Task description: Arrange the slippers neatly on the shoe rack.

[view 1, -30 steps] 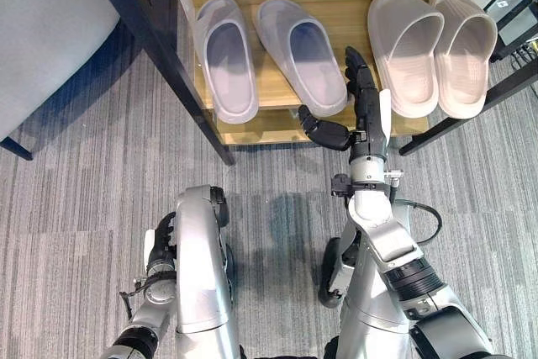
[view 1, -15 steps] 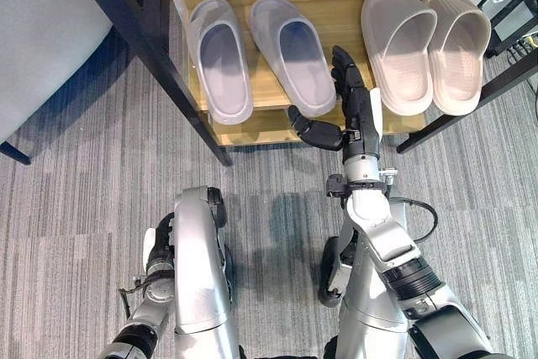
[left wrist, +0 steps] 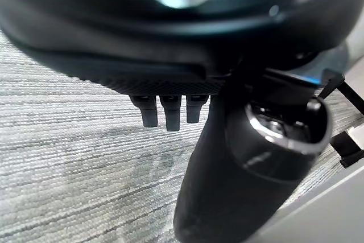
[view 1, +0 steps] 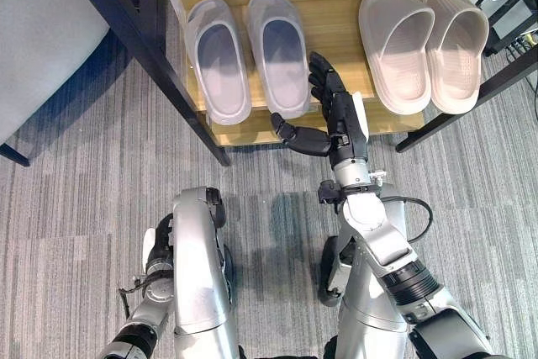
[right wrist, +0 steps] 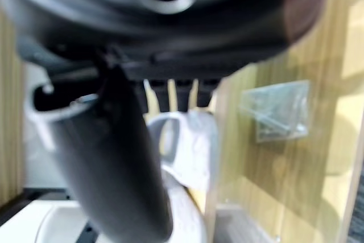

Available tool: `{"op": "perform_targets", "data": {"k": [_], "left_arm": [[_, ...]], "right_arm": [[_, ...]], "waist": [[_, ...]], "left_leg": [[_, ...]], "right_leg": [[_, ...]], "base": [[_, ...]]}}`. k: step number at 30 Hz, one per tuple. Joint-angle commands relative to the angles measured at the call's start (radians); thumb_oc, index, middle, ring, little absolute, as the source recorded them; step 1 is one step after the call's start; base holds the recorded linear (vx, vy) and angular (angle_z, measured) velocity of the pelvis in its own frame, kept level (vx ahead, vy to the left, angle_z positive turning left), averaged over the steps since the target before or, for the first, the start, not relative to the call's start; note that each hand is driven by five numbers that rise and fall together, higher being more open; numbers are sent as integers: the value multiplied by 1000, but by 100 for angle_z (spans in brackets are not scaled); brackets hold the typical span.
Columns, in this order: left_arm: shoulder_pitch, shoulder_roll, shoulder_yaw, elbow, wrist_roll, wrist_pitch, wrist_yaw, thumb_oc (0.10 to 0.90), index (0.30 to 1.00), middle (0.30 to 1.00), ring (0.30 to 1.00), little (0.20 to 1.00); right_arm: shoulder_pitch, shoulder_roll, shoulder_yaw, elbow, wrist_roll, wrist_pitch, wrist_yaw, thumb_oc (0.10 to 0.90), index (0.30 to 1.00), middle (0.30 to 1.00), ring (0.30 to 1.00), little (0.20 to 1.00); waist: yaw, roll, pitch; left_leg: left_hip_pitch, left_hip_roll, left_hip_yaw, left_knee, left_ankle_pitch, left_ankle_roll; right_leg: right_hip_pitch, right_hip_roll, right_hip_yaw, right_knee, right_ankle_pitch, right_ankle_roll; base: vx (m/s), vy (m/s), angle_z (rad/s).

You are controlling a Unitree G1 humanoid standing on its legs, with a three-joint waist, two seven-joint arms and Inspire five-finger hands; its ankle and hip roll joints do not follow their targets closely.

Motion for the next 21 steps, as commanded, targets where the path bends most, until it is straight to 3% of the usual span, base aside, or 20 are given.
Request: {"op": "perform_targets", "data": {"k": [1, 10, 21], "left_arm": [[-21, -45, -83, -15, 68, -38, -14, 800, 900, 900, 900, 900], [-46, -56, -107, 10, 74, -46, -28, 800, 900, 900, 900, 900], [-40, -68, -92, 28, 63, -54, -1, 800, 900, 900, 900, 900]], "right_arm": [[-43, 51, 182, -101, -1, -41, 88, 800, 900, 900, 900, 900], [-115, 58, 211, -7, -51, -31, 104, 800, 900, 900, 900, 900], [-95, 53, 181, -27, -122, -32, 65, 800, 900, 900, 900, 900]], "waist": [[59, 14, -33], [71, 18, -33], [68, 14, -33]], "left_leg": [[3, -39, -45, -29, 26, 65], [3, -43, -44, -29, 27, 61], [3, -40, -47, -27, 26, 62]], "right_leg": [[35, -11, 72, -14, 20, -36], [35, -12, 75, -10, 22, -32], [35, -10, 75, -10, 23, -31]], "base": [[0, 0, 0], [0, 0, 0], [0, 0, 0]]}}
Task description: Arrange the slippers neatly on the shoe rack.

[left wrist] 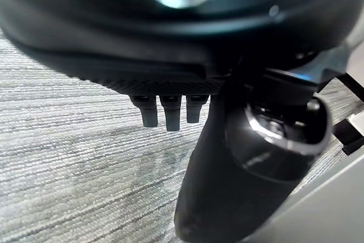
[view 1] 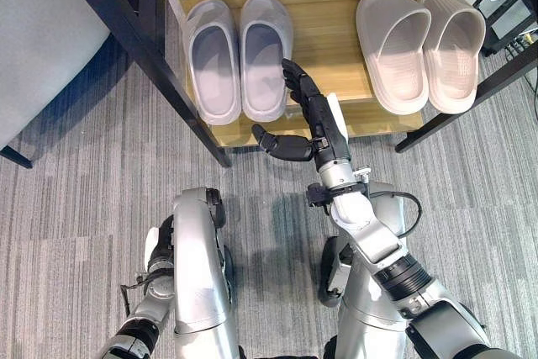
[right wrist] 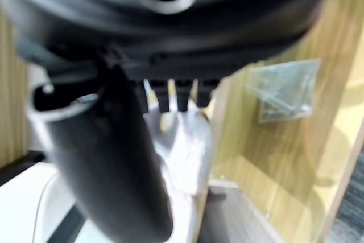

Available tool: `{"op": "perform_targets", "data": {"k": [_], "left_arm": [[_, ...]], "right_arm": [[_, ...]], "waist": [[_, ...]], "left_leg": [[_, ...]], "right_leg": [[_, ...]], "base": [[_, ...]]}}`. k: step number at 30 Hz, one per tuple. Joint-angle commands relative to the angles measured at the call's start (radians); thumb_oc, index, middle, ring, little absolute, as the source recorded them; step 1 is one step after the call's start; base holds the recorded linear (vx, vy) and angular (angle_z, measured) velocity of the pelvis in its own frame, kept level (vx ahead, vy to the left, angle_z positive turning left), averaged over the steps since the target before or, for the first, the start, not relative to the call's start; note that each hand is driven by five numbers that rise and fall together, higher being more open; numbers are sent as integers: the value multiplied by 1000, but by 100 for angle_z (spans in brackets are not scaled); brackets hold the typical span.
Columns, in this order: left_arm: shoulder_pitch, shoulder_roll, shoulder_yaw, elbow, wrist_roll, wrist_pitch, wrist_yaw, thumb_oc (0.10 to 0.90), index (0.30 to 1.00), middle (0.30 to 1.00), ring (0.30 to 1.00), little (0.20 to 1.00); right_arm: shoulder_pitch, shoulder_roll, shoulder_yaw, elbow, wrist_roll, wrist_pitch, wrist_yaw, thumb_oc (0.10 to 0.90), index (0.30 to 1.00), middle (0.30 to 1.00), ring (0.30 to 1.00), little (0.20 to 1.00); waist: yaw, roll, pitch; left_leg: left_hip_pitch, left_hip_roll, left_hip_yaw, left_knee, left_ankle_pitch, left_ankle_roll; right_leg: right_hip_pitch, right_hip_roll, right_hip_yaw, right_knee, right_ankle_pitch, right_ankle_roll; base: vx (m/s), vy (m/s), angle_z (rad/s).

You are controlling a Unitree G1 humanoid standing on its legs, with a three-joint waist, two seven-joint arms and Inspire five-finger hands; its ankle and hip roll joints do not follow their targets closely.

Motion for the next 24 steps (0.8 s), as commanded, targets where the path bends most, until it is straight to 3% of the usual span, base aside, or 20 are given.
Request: {"op": "perform_targets", "data": {"k": [1, 4, 7, 21, 24], "left_arm": [[-3, -63, -76, -29, 29, -59, 18, 800, 900, 900, 900, 900], [5, -70, -69, -38, 27, -72, 25, 800, 900, 900, 900, 900], [36, -75, -54, -101, 21, -98, 30, 800, 900, 900, 900, 900], [72, -42, -7, -177, 20, -142, 67, 800, 900, 900, 900, 900], [55, -11, 52, -201, 43, -160, 87, 800, 900, 900, 900, 900]], "right_arm": [[-35, 36, 81, -100, -71, -39, 35, 800, 900, 900, 900, 900], [-5, 11, 36, -149, -167, -48, -7, 800, 900, 900, 900, 900], [87, -19, -73, -219, -326, -64, -130, 800, 900, 900, 900, 900], [215, -71, -128, -418, -340, -171, -168, 800, 900, 900, 900, 900], [240, -143, -211, -481, -451, -189, -238, 800, 900, 900, 900, 900]], "waist": [[66, 11, -33], [63, 10, -33], [56, 12, -33], [44, 13, -33], [38, 10, -34]], "left_leg": [[-8, -40, -48, -23, 26, 63], [-8, -41, -46, -22, 25, 65], [-8, -41, -43, -22, 23, 69], [-8, -41, -42, -20, 34, 70], [-8, -43, -27, -67, 51, 67]], "right_leg": [[30, -9, 75, -8, 22, -32], [30, -10, 75, -8, 20, -31], [30, -11, 77, -6, 18, -30], [30, -12, 78, -5, 16, -32], [30, -4, 79, -59, 38, -33]], "base": [[0, 0, 0], [0, 0, 0], [0, 0, 0], [-2, -4, 0], [-18, -43, 1]]}}
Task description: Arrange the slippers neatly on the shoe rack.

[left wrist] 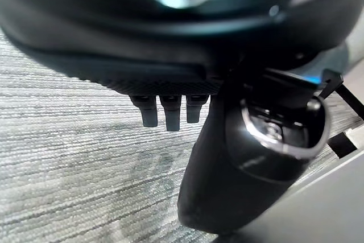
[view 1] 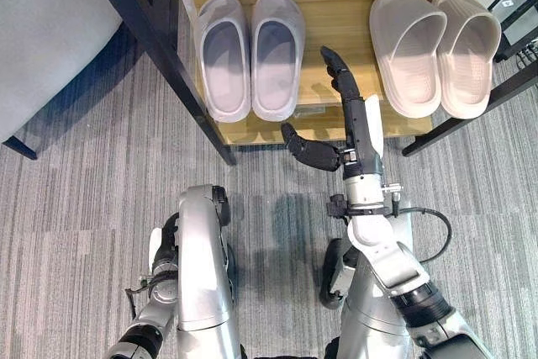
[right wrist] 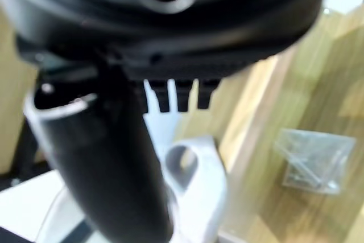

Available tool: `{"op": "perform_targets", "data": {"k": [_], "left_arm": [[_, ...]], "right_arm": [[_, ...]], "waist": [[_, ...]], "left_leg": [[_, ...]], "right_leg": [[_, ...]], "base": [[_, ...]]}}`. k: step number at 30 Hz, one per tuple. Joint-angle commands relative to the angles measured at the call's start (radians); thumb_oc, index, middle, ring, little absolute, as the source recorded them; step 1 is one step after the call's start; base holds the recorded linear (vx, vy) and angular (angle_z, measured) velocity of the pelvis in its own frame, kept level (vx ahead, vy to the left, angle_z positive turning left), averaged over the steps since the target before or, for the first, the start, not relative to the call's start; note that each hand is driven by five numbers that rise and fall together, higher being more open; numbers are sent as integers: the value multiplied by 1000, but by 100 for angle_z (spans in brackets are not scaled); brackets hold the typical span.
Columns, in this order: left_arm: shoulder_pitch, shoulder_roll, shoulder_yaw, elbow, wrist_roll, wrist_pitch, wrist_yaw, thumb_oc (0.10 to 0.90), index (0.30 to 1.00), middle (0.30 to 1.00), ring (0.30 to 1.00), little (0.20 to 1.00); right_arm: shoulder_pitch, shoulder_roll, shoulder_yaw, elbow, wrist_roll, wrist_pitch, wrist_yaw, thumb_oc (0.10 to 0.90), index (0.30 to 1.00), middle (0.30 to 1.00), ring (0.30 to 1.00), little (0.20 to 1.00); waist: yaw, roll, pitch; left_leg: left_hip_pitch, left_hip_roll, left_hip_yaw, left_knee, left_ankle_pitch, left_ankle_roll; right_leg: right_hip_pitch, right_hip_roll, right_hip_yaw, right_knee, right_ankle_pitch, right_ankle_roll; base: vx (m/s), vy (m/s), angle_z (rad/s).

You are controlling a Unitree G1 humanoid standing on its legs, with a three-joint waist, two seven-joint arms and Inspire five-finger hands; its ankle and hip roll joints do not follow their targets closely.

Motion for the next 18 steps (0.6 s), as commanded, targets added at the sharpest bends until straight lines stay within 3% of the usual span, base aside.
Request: {"op": "perform_targets", "data": {"k": [1, 6, 11, 14, 17, 18], "left_arm": [[-12, 12, 19, -111, 56, -137, 52, 800, 900, 900, 900, 900], [-7, 49, 77, -172, 81, -172, 72, 800, 900, 900, 900, 900], [11, 55, 134, -179, 64, -196, 51, 800, 900, 900, 900, 900], [6, 46, 119, -138, 115, -167, 67, 800, 900, 900, 900, 900], [9, 38, 108, -96, 133, -164, 42, 800, 900, 900, 900, 900], [11, 18, 96, -54, 145, -148, 27, 800, 900, 900, 900, 900]], "right_arm": [[-13, -65, -101, -193, -111, -131, -97, 800, 900, 900, 900, 900], [156, -97, -184, -167, -1, -159, -28, 800, 900, 900, 900, 900], [313, -153, -256, -83, -78, -137, -16, 800, 900, 900, 900, 900], [329, -123, -217, -53, 52, -159, 62, 800, 900, 900, 900, 900], [328, -130, -187, -70, 74, -166, 119, 800, 900, 900, 900, 900], [335, -82, -133, -33, 198, -164, 205, 800, 900, 900, 900, 900]], "waist": [[16, 11, -36], [3, 20, -140], [-15, 28, -193], [-22, 17, -221], [-23, 10, -238], [-27, 4, -257]], "left_leg": [[11, -32, -24, -107, 65, 72], [75, -27, 21, -373, 139, 66], [196, 10, 62, -567, 189, 68], [331, 27, 80, -729, 236, 65], [414, 39, 86, -827, 264, 61], [504, 51, 97, -927, 294, 56]], "right_leg": [[48, 1, 69, -105, 54, -32], [110, 3, 35, -364, 123, -34], [231, -43, -23, -564, 165, -13], [356, -51, -61, -717, 206, -4], [438, -56, -83, -815, 225, -1], [530, -58, -104, -920, 252, 6]], "base": [[0, 0, 0], [-52, 42, -14], [17, 21, -2], [11, 19, 6], [25, 6, -1], [57, 9, -5]]}}
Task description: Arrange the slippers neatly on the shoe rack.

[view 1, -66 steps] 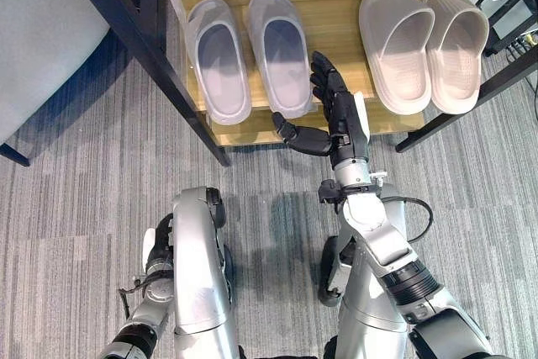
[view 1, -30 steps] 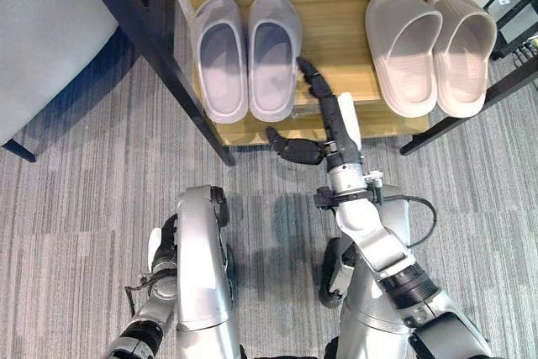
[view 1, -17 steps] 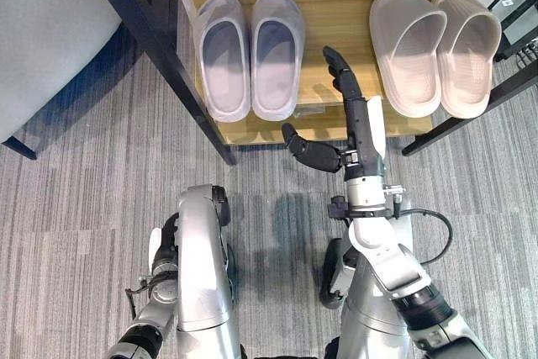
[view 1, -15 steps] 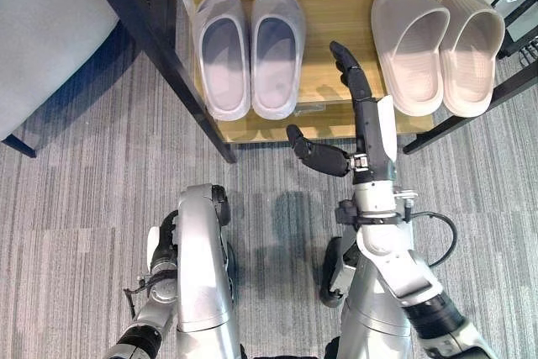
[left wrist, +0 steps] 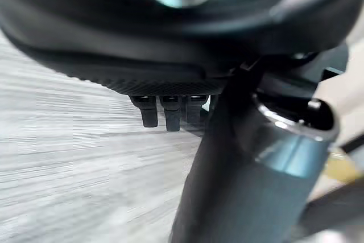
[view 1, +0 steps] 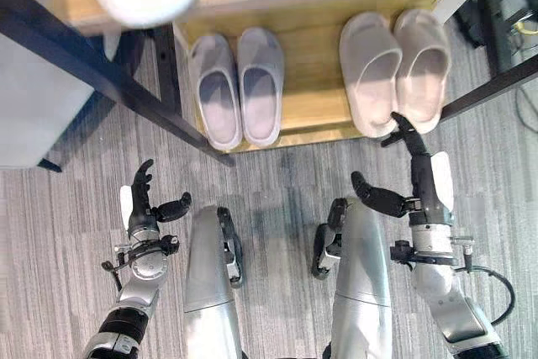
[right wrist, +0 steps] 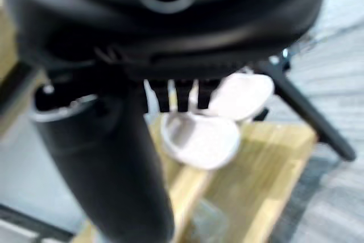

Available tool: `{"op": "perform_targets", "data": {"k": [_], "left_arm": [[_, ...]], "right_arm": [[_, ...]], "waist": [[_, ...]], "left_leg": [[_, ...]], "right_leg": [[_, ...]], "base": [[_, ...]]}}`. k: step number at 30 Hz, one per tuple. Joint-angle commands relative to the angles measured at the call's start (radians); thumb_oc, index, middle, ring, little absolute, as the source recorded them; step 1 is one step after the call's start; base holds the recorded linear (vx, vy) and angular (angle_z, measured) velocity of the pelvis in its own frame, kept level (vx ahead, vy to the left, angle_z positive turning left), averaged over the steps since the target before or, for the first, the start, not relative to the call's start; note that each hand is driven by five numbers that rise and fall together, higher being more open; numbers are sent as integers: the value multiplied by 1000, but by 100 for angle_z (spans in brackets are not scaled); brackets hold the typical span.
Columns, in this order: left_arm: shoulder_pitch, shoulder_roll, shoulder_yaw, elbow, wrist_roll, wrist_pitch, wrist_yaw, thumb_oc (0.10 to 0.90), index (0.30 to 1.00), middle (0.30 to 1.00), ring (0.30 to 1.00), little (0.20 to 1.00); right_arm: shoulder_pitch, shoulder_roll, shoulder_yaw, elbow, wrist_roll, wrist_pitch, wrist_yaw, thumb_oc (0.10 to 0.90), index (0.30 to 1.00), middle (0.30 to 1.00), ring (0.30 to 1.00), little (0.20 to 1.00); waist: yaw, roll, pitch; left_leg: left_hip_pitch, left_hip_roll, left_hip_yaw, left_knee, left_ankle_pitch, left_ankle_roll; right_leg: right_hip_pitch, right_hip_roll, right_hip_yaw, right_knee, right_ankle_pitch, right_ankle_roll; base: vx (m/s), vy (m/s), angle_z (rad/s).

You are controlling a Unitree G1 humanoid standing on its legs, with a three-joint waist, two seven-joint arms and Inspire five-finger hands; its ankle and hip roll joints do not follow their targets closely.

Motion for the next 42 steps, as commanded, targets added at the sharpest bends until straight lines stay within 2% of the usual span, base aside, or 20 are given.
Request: {"op": "perform_targets", "data": {"k": [1, 3, 5, 6, 7, 11, 13, 14, 15, 16, 17, 18, 19, 21, 22, 23, 24, 30, 35, 42], "left_arm": [[47, -27, -30, 103, 53, -47, -6, 800, 900, 900, 900, 900], [49, -51, -55, 126, 30, -39, -58, 800, 900, 900, 900, 900], [77, -49, -71, 87, 31, -40, -94, 800, 900, 900, 900, 900], [79, -50, -71, 87, 31, -39, -94, 800, 900, 900, 900, 900], [95, -41, -74, 56, 35, -43, -107, 800, 900, 900, 900, 900], [126, -44, -78, 44, 64, -42, -132, 800, 900, 900, 900, 900], [158, -77, -93, 103, 60, -38, -158, 800, 900, 900, 900, 900], [158, -77, -93, 103, 60, -39, -158, 800, 900, 900, 900, 900], [173, -96, -104, 176, 57, -32, -175, 800, 900, 900, 900, 900], [172, -97, -104, 177, 57, -32, -175, 800, 900, 900, 900, 900], [185, -106, -117, 227, 77, -28, -183, 800, 900, 900, 900, 900], [185, -106, -118, 228, 78, -28, -183, 800, 900, 900, 900, 900], [201, -121, -131, 277, 106, -20, -198, 800, 900, 900, 900, 900], [205, -131, -133, 309, 108, -14, -204, 800, 900, 900, 900, 900], [212, -156, -127, 384, 97, 4, -225, 800, 900, 900, 900, 900], [212, -156, -127, 385, 97, 3, -225, 800, 900, 900, 900, 900], [208, -178, -125, 466, 116, 22, -231, 800, 900, 900, 900, 900], [193, -218, -142, 571, 141, 63, -295, 800, 900, 900, 900, 900], [182, -220, -158, 614, 211, 87, -293, 800, 900, 900, 900, 900], [166, -233, -167, 625, 227, 105, -305, 800, 900, 900, 900, 900]], "right_arm": [[8, 55, 48, -86, 153, -111, 111, 800, 900, 900, 900, 900], [49, 99, 61, -59, 404, -106, 223, 800, 900, 900, 900, 900], [99, 112, 49, -39, 465, -94, 269, 800, 900, 900, 900, 900], [101, 112, 50, -38, 465, -94, 270, 800, 900, 900, 900, 900], [130, 136, 35, 38, 468, -85, 268, 800, 900, 900, 900, 900], [147, 151, 13, 160, 373, -68, 228, 800, 900, 900, 900, 900], [143, 179, -8, 331, 366, -64, 190, 800, 900, 900, 900, 900], [142, 179, -8, 332, 366, -65, 190, 800, 900, 900, 900, 900], [140, 190, -31, 445, 372, -72, 163, 800, 900, 900, 900, 900], [139, 190, -31, 446, 372, -72, 162, 800, 900, 900, 900, 900], [135, 194, -34, 537, 346, -73, 151, 800, 900, 900, 900, 900], [134, 194, -34, 538, 346, -74, 150, 800, 900, 900, 900, 900], [133, 193, -25, 637, 320, -68, 142, 800, 900, 900, 900, 900], [130, 191, -20, 675, 321, -70, 141, 800, 900, 900, 900, 900], [114, 187, -1, 780, 304, -52, 142, 800, 900, 900, 900, 900], [113, 187, 0, 781, 304, -53, 141, 800, 900, 900, 900, 900], [105, 183, 16, 834, 284, -37, 148, 800, 900, 900, 900, 900], [64, 208, 99, 1114, 197, 36, 163, 800, 900, 900, 900, 900], [45, 238, 159, 1217, 150, 69, 187, 800, 900, 900, 900, 900], [12, 260, 110, 1366, 206, 115, 200, 800, 900, 900, 900, 900]], "waist": [[20, -5, -163], [11, -8, -188], [6, -7, -210], [7, -6, -207], [-1, -6, -223], [-5, -9, -236], [-10, -13, -263], [-11, -13, -263], [-10, -18, -282], [-11, -18, -283], [-8, -25, -304], [-8, -25, -302], [-3, -37, -326], [-2, -42, -332], [3, -50, -359], [3, -50, -356], [7, -51, -377], [28, -47, -431], [40, -51, -451], [51, -20, -472]], "left_leg": [[86, 9, -37, -211, 150, 20], [225, 4, -14, -359, 179, 15], [292, -7, 2, -450, 222, 14], [308, -3, 1, -439, 193, 11], [385, -14, 22, -542, 235, 12], [532, -27, 40, -682, 266, 12], [657, -26, 51, -847, 326, 6], [660, -27, 51, -856, 333, 6], [745, -21, 54, -989, 379, -5], [748, -22, 54, -998, 386, -5], [811, -18, 64, -1117, 431, -17], [817, -18, 64, -1124, 434, -17], [884, -15, 71, -1248, 479, -25], [921, -18, 77, -1312, 511, -31], [986, -27, 82, -1436, 553, -34], [992, -27, 83, -1442, 557, -34], [1057, -38, 90, -1543, 597, -37], [1171, -54, 92, -1741, 703, -44], [1195, -67, 96, -1754, 672, -42], [1220, -86, 88, -1754, 646, -47]], "right_leg": [[116, -43, 35, -224, 108, 46], [256, -48, -2, -382, 140, 59], [336, -51, -24, -480, 182, 63], [350, -50, -23, -468, 157, 70], [426, -51, -43, -564, 209, 74], [570, -39, -67, -692, 249, 87], [697, -22, -98, -838, 308, 102], [701, -22, -99, -846, 314, 102], [791, -12, -114, -979, 366, 108], [793, -12, -116, -987, 372, 108], [851, 6, -134, -1089, 419, 117], [857, 7, -135, -1095, 422, 117], [916, 33, -158, -1215, 474, 127], [950, 46, -168, -1276, 504, 136], [999, 67, -176, -1374, 546, 144], [1003, 67, -176, -1378, 548, 144], [1049, 86, -179, -1456, 576, 144], [1175, 129, -174, -1684, 654, 149], [1233, 132, -180, -1761, 655, 145], [1269, 121, -189, -1763, 617, 156]], "base": [[57, 25, -6], [108, 37, -12], [106, 33, 0], [125, 47, 10], [93, 24, 10], [183, 14, 0], [230, 16, 1], [259, -15, 2], [165, -20, 2], [285, -58, -7], [119, -42, -15], [229, -108, -12], [114, -70, -4], [126, -97, 3], [112, -93, 4], [123, -96, 0], [45, -34, -4], [60, -27, 0], [2, -35, -1], [-12, -8, 2]]}}
